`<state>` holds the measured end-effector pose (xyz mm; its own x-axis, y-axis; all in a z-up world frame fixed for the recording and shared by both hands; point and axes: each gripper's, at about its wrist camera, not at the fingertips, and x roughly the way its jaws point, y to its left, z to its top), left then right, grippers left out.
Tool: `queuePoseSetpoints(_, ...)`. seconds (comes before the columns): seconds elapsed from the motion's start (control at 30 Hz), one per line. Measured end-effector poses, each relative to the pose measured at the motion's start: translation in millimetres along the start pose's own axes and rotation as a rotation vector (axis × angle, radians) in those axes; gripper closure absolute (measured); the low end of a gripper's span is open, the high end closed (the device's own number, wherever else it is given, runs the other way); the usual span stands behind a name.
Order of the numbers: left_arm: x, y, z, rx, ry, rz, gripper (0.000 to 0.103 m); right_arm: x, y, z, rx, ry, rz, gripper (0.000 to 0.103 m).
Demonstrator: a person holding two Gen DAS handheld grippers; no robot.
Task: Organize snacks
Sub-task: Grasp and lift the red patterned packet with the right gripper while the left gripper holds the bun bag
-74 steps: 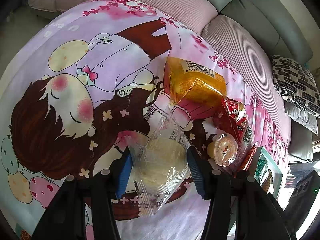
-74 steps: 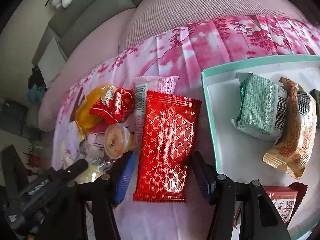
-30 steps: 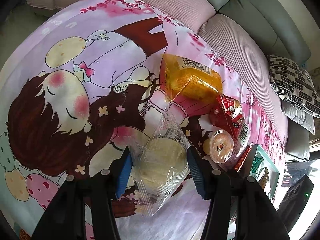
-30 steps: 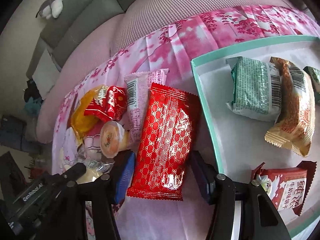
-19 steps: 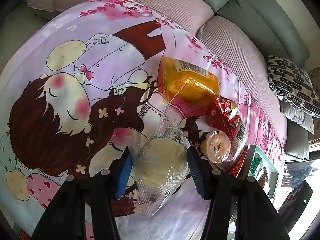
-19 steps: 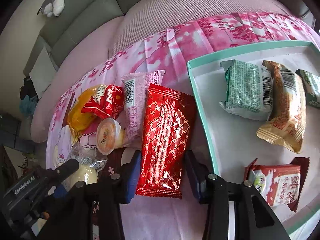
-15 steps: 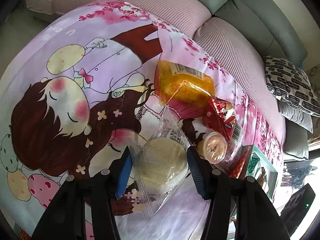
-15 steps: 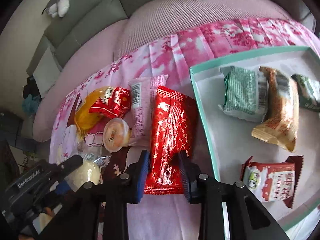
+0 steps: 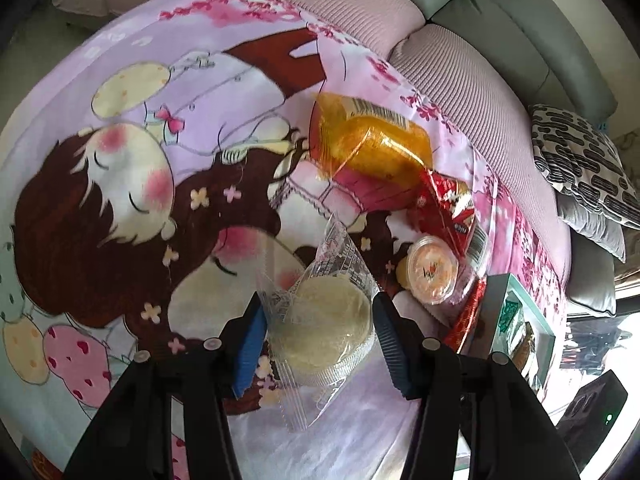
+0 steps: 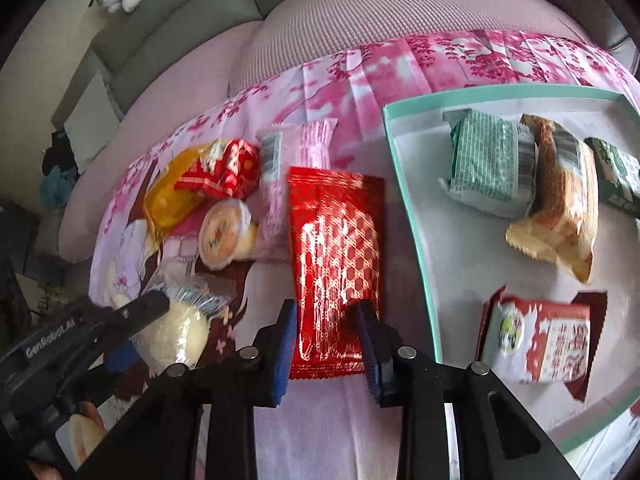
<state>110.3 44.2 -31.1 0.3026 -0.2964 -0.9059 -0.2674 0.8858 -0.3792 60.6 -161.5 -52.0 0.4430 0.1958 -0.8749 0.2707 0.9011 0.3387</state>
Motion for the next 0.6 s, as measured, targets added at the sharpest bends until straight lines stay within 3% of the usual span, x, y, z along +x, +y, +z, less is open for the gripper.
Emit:
queuePoseSetpoints(0.23,-3,12,-6,-0.042,0.009,-0.017,0.048,-8,4,-7,-0.040,-0.020,-0.015,0.069)
queuePoseSetpoints(0.3,-3,15,-5,-0.055,0.007,-0.020,0.048,-9,3,-4,-0.062,-0.039,-0.048,0.059)
queuePoseSetpoints(0.33,-4,16,-5,-0.060,0.006,-0.019,0.048,-8,2,-2,-0.065,-0.044,-0.060,0.045)
queuePoseSetpoints(0.37,-4,17,-4,-0.066,0.006,-0.020,0.048,-7,2,-1,-0.068,-0.047,-0.068,0.043)
queuePoseSetpoints(0.6,-2,19,-4,-0.072,0.017,-0.026,0.048,14,19,8,-0.165,-0.043,-0.116,0.043)
